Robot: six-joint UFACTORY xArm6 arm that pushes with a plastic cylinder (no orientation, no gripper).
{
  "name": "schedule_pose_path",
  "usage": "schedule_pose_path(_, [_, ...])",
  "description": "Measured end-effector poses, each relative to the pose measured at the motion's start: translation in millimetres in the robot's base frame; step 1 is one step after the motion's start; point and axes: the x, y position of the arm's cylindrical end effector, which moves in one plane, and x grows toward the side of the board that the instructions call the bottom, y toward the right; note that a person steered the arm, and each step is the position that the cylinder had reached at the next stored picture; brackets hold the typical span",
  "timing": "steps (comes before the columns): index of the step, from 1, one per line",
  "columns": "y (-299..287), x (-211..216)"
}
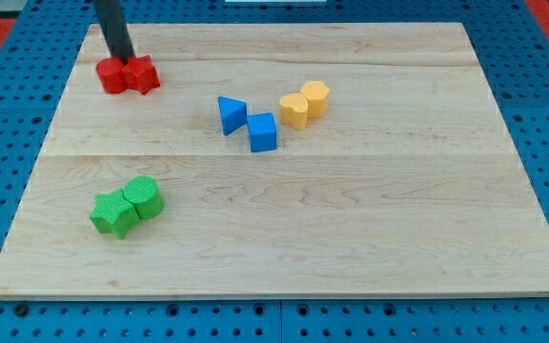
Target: Slide the red star diagonally to the blue triangle
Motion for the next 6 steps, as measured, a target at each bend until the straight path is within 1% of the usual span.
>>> schedule_pose_path(1, [8.9, 67.1])
schedule_pose_path(3, [-15.6, 27.5])
schedule_pose_path(4, [-29.5, 50.6])
schedule_pose_path(6, [-9.3, 172.0])
